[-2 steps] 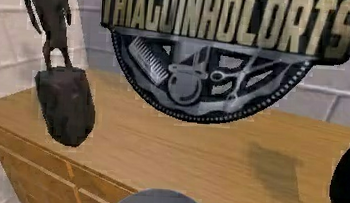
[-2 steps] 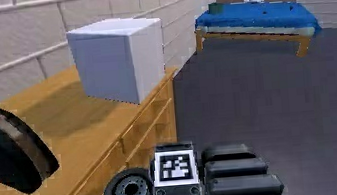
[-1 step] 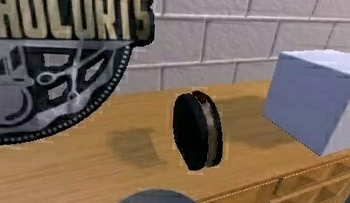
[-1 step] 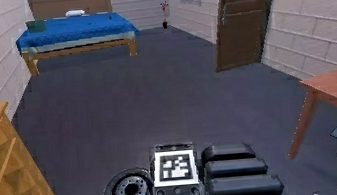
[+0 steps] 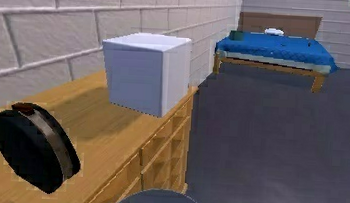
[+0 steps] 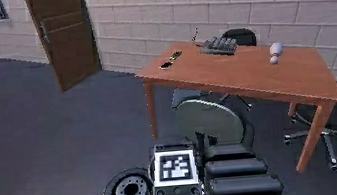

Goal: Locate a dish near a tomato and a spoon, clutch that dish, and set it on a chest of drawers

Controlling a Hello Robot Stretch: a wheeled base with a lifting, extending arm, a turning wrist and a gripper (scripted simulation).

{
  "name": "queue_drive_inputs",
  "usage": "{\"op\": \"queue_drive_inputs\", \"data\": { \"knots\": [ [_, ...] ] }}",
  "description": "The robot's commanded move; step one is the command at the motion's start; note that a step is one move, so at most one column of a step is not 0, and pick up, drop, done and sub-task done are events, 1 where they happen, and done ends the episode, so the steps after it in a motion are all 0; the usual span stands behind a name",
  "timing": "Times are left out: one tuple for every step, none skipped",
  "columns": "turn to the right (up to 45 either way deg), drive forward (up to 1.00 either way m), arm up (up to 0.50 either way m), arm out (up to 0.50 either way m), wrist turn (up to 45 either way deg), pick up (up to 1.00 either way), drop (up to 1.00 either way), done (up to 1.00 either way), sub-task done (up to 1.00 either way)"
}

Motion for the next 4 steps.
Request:
{"op": "queue_drive_inputs", "data": {
  "knots": [
    [3.0,0.0,0.0,0.0,0.0,0.0,0.0,0.0,0.0],
    [-45.0,0.0,0.0,0.0,0.0,0.0,0.0,0.0,0.0],
    [-45.0,0.0,0.0,0.0,0.0,0.0,0.0,0.0,0.0],
    [-39.0,0.0,0.0,0.0,0.0,0.0,0.0,0.0,0.0]
  ]
}}
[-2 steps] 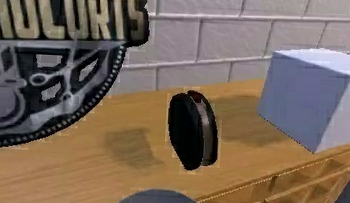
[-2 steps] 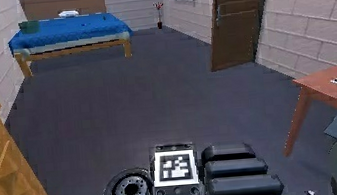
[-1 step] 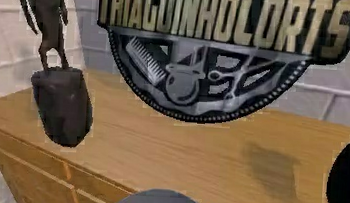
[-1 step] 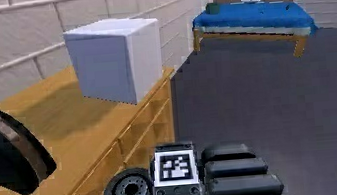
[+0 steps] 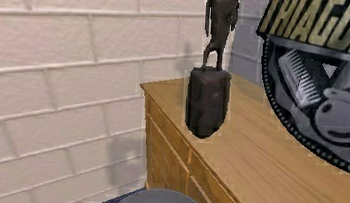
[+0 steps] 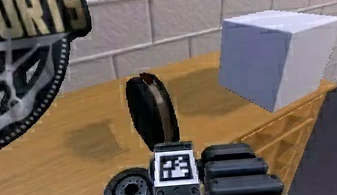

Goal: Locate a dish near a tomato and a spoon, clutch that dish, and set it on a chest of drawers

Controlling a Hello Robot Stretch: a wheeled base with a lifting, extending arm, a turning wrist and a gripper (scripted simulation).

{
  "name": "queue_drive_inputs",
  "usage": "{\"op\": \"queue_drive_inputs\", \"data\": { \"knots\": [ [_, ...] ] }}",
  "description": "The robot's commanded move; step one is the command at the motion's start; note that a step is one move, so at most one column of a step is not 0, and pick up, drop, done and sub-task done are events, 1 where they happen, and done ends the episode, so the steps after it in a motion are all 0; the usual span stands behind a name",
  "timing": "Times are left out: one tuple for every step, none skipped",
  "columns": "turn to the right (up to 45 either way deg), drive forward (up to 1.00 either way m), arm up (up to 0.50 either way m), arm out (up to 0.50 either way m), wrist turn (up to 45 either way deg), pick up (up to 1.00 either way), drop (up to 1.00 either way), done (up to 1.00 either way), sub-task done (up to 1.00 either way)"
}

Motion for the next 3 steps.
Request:
{"op": "queue_drive_inputs", "data": {
  "knots": [
    [0.0,0.0,0.0,0.34,0.0,0.0,0.0,0.0,0.0],
    [0.0,0.0,0.0,0.0,39.0,0.0,0.0,0.0,0.0],
    [0.0,0.0,-0.12,0.0,0.0,0.0,0.0,0.0,0.0]
  ]
}}
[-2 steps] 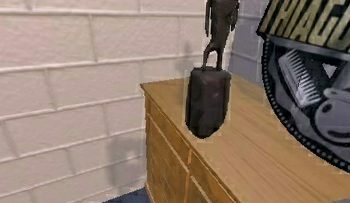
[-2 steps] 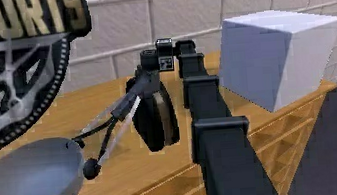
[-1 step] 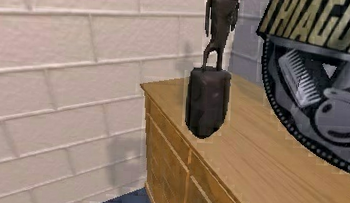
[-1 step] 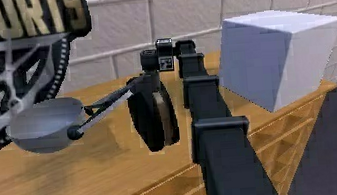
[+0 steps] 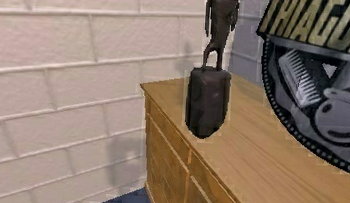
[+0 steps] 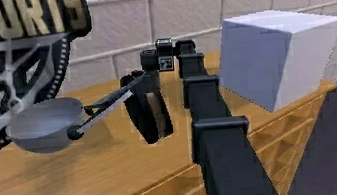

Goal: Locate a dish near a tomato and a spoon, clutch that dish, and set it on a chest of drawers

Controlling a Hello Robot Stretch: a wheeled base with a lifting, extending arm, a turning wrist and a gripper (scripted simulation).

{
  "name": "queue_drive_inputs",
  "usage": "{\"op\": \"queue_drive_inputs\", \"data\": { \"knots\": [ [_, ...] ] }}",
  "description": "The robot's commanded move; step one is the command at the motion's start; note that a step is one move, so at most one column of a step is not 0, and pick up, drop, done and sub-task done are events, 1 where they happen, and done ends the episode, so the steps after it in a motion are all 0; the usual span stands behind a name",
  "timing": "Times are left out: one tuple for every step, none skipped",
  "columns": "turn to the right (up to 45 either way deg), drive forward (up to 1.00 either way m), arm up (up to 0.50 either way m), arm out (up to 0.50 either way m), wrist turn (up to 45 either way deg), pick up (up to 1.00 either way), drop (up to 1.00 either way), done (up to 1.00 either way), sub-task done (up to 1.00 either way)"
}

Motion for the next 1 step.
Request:
{"op": "queue_drive_inputs", "data": {
  "knots": [
    [0.0,0.0,0.0,0.0,0.0,0.0,1.0,0.0,0.0]
  ]
}}
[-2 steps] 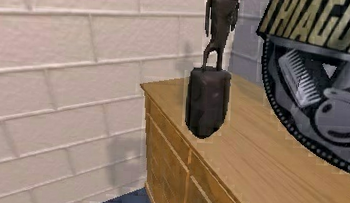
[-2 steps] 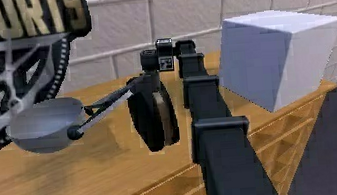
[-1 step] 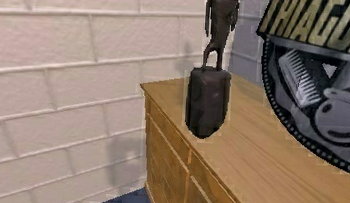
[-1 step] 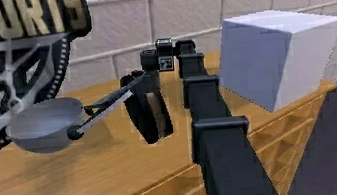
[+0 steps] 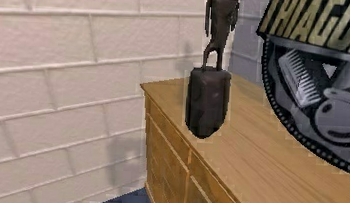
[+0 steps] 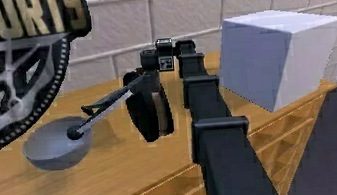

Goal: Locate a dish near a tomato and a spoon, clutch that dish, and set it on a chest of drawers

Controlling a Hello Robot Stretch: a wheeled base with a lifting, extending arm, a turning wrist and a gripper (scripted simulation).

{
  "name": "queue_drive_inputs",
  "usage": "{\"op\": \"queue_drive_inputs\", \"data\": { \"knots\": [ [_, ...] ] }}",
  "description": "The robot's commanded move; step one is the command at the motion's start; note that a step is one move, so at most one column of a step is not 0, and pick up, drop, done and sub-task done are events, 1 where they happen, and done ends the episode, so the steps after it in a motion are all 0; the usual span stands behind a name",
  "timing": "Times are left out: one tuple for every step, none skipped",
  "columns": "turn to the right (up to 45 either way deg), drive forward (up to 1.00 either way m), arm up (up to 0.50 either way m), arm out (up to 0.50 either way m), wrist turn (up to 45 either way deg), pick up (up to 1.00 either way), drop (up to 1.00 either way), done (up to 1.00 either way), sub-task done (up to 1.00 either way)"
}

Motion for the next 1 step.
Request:
{"op": "queue_drive_inputs", "data": {
  "knots": [
    [0.0,0.0,0.0,-0.1,0.0,0.0,0.0,0.0,0.0]
  ]
}}
